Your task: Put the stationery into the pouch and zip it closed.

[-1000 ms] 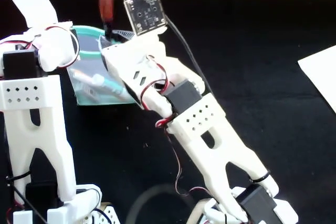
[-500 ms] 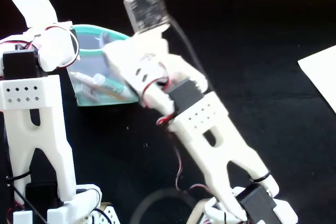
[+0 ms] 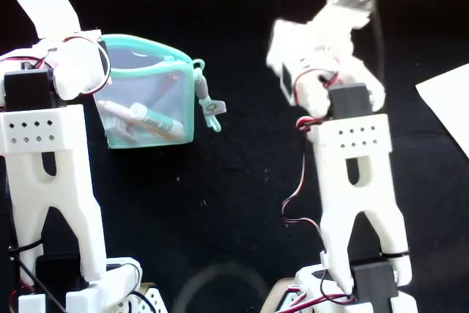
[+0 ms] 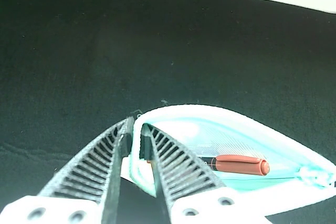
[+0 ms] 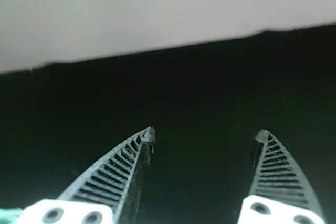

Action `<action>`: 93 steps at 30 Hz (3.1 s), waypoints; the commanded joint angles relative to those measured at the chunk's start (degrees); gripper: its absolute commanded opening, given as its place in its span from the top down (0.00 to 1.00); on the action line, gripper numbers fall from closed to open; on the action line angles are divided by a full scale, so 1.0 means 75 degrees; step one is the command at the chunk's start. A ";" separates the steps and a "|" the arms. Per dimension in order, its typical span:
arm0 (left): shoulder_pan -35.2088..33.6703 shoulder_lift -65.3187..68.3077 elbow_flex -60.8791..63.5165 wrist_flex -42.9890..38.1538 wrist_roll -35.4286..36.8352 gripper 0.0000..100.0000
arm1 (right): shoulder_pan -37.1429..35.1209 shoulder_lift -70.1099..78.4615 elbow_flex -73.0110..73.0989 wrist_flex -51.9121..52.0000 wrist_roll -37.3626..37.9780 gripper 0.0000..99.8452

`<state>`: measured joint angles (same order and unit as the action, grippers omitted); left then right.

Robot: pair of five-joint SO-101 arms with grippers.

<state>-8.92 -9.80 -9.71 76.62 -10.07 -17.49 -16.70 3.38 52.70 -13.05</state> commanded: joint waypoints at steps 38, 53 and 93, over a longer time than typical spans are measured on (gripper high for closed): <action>0.0029 0.0791 0.0158 0.0023 0.0059 0.99 | -0.2936 -0.0041 0.7097 -0.7390 0.1266 0.71; 0.0029 0.0791 0.0158 0.0023 0.0070 0.99 | -0.2479 0.0897 0.7039 -0.8938 0.2649 0.75; 0.0064 0.0826 0.0205 0.0023 0.0082 0.99 | 0.0463 -0.1225 0.0768 -0.2878 -0.0246 0.99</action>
<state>-8.92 -5.58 -9.98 76.62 -10.07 -14.51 -23.12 19.82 26.77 -13.67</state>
